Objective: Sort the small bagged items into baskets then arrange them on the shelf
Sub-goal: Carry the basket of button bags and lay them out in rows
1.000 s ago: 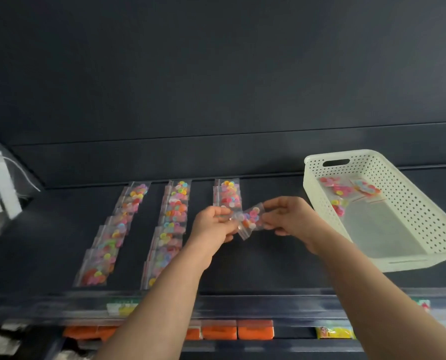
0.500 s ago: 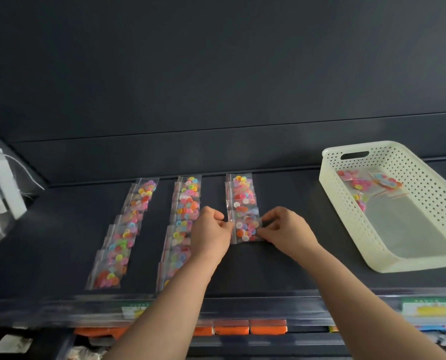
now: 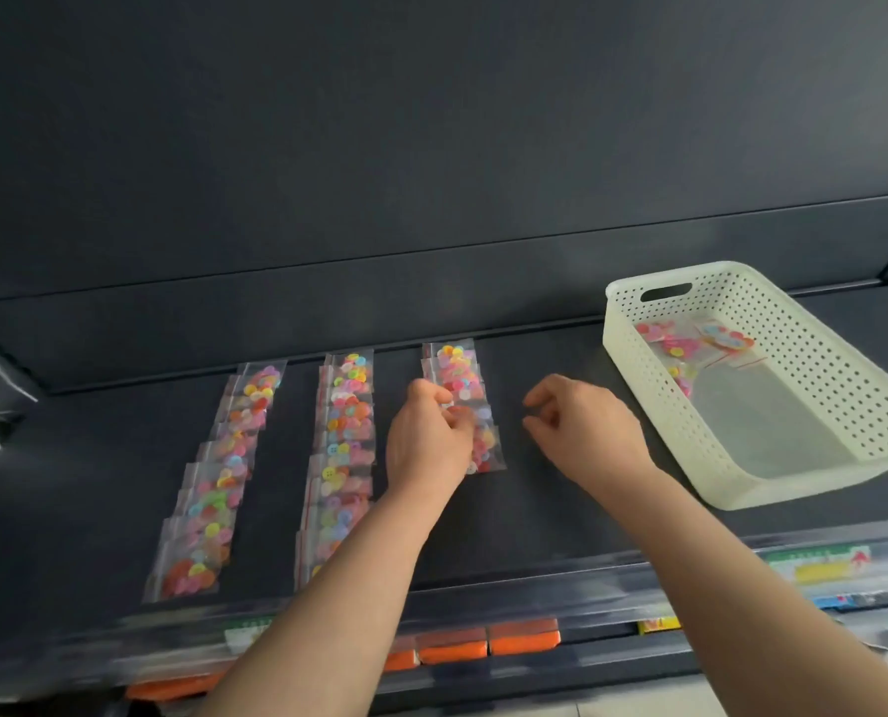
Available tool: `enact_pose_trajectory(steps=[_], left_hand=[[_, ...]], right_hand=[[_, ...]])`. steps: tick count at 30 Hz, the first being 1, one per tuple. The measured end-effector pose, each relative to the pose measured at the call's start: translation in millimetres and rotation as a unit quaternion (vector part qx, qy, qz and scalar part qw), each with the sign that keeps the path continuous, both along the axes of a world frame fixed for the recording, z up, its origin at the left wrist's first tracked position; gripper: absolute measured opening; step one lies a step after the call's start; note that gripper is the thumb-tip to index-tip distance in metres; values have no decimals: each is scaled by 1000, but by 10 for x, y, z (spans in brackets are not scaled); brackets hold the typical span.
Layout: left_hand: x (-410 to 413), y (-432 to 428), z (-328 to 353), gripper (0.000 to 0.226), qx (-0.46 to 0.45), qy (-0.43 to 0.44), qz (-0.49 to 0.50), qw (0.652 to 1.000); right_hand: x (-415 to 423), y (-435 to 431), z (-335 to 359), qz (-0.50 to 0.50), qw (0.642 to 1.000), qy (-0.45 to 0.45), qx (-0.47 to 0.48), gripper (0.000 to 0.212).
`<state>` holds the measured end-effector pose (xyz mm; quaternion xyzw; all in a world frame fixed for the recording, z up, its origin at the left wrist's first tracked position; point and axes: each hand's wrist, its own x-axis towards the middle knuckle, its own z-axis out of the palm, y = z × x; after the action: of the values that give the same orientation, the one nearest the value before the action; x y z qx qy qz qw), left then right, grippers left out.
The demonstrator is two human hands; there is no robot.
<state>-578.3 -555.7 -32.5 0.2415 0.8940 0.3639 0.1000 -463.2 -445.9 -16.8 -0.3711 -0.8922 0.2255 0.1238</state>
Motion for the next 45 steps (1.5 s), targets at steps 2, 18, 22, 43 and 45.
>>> enact_pose_trajectory(steps=[2, 18, 22, 43, 45], left_hand=[[108, 148, 68, 19, 28, -33, -30, 999], [996, 1325, 326, 35, 46, -139, -155, 977], [977, 1409, 311, 27, 29, -149, -151, 977], [705, 1048, 495, 9, 232, -245, -54, 940], [608, 905, 451, 9, 221, -239, -41, 945]], right_hand=[[106, 106, 138, -10, 997, 18, 70, 17], [959, 1519, 151, -94, 983, -125, 100, 31], [821, 1621, 120, -59, 983, -155, 77, 29], [528, 1044, 483, 9, 954, 190, -231, 36], [466, 917, 440, 20, 947, 184, -262, 27]])
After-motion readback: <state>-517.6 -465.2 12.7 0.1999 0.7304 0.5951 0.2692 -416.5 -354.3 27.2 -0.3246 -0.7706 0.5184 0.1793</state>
